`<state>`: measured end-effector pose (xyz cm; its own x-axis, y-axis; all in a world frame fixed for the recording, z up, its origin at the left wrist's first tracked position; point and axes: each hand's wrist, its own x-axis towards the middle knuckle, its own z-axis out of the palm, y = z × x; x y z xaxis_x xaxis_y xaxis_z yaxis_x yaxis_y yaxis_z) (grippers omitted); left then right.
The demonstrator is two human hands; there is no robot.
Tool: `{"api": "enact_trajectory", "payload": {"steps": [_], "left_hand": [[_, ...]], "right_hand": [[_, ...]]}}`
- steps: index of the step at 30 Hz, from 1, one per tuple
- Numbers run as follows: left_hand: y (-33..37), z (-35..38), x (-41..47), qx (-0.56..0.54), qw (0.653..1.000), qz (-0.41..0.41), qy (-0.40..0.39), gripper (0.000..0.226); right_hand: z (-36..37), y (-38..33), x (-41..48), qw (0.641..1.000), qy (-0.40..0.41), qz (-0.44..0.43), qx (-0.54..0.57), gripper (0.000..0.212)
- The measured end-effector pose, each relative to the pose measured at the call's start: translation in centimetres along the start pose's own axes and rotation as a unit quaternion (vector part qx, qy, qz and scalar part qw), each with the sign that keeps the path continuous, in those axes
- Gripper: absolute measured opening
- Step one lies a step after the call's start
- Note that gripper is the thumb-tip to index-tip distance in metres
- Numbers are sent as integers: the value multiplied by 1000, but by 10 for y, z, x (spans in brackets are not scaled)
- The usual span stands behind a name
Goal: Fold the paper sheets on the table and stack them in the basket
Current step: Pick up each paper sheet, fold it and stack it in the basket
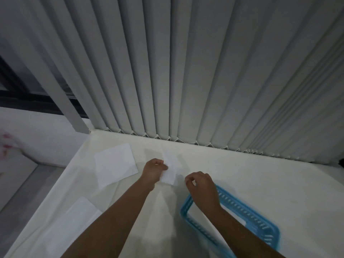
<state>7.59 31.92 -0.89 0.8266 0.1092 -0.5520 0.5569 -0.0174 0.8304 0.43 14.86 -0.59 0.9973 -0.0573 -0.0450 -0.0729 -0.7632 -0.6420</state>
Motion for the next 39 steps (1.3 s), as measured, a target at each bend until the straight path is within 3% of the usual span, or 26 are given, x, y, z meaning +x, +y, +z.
{"api": "enact_trajectory", "payload": {"steps": [2,5,7,10,12,15,20,23,26,31,35,39], "left_hand": [[-1,9,-22,-133,990,-21,-32,14],[-5,27,-55,-247,967,-12,-65,22],[-8,39,-77,-280,956,-7,-88,24],[-21,57,-106,-279,954,-17,-105,22],[-37,68,-121,-272,954,-24,-124,20],[-61,77,-134,-276,951,-43,-136,18],[-66,81,-144,-334,936,-66,-88,25],[-66,83,-143,-317,945,-64,-49,15],[-70,85,-138,-278,958,-56,-31,21],[-72,82,-129,-121,992,7,42,13],[-77,71,-118,84,987,111,76,28],[-86,64,-97,236,964,124,9,32]], "right_hand": [[-4,-5,-21,993,1,69,96,28],[-10,-8,-43,951,-50,202,231,40],[-14,-9,-54,907,-60,261,324,36],[-28,-6,-69,831,-13,298,470,22],[-39,0,-78,811,18,287,510,14],[-48,11,-92,827,33,271,491,14],[-53,33,-118,872,47,270,406,37],[-57,51,-129,887,67,267,370,41],[-60,67,-135,890,86,281,349,35],[-61,91,-139,885,105,315,325,31],[-62,101,-141,887,103,329,306,24],[-60,106,-146,892,100,336,285,24]]}}
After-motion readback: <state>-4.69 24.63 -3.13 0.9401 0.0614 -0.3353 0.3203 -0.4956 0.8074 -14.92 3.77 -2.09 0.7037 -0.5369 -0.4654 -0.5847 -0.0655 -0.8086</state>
